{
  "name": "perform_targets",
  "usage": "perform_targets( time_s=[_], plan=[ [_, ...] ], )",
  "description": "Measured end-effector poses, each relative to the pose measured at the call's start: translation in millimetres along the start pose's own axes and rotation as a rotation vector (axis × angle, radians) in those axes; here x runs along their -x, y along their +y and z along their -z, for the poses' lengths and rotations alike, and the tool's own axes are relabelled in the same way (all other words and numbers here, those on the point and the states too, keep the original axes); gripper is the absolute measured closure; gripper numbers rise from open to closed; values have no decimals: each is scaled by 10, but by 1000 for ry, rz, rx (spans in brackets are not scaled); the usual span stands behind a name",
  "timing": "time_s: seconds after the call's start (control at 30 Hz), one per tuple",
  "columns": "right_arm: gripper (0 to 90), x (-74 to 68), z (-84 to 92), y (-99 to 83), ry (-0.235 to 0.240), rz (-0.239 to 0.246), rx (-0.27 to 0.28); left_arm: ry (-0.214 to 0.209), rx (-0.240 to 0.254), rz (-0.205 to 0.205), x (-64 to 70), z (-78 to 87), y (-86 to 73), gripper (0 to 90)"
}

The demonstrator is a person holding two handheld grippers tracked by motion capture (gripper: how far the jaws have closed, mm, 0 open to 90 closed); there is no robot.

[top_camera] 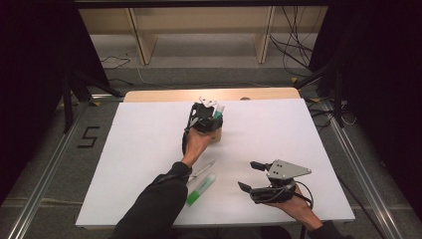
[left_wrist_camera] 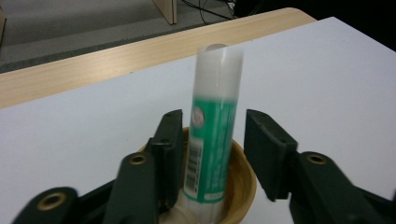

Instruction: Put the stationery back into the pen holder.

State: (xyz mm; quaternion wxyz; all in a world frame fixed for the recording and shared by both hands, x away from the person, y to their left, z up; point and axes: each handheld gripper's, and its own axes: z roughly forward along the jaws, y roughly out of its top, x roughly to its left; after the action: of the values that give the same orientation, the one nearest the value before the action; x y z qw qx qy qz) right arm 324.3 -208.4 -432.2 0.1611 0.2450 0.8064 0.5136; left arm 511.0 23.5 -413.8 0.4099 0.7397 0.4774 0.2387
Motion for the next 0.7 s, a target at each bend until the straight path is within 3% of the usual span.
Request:
perform_targets(
  time_s=[0.07, 0.17, 0.3, 0.37, 0.7],
  plan=[
    [245, 4, -3, -1, -1, 1, 0, 0, -7, 1, 4, 22, 23, 570],
    [245, 4, -5, -2, -2, -4, -1, -11, -3, -3, 6, 83, 47, 492],
    [245, 7, 0, -3, -3, -2, 0, -64, 13, -7, -1, 221, 63, 436],
    [245, 8, -2, -5, -3, -5, 3, -98, -5, -13, -8, 300, 67, 358],
    [241, 2, 2, 0, -10, -10, 2, -224, -117, -74, -100, 614, -85, 238]
  ],
)
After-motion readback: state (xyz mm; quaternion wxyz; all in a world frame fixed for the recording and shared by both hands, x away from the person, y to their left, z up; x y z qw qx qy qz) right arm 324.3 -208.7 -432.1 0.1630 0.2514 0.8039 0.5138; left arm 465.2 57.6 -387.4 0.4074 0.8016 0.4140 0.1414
